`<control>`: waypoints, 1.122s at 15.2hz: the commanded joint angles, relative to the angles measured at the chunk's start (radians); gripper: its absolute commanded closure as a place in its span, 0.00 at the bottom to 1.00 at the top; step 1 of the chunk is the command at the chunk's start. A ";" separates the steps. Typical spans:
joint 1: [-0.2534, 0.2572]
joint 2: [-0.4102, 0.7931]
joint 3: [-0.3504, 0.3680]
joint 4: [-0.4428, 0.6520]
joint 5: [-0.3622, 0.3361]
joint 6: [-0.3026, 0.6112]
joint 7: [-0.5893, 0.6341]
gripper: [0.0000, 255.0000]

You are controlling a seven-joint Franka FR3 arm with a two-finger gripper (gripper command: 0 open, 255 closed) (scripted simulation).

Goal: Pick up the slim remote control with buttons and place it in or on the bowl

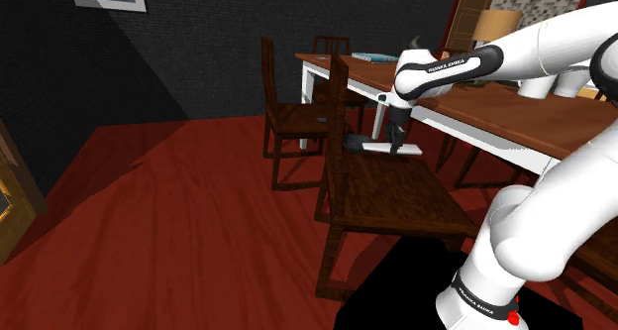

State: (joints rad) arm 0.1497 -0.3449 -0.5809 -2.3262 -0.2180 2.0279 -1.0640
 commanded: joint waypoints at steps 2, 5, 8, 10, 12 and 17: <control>0.031 0.147 -0.053 0.125 0.075 0.013 -0.073 1.00; 0.043 0.293 -0.091 0.257 0.171 0.005 -0.151 1.00; 0.026 0.444 -0.110 0.403 0.277 -0.024 -0.231 1.00; -0.004 0.545 -0.109 0.509 0.345 -0.054 -0.277 1.00; -0.044 0.644 -0.100 0.625 0.408 -0.092 -0.314 1.00; -0.169 0.871 -0.059 0.937 0.523 -0.208 -0.360 1.00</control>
State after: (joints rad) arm 0.0019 0.4905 -0.6466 -1.4316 0.2869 1.8305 -1.4155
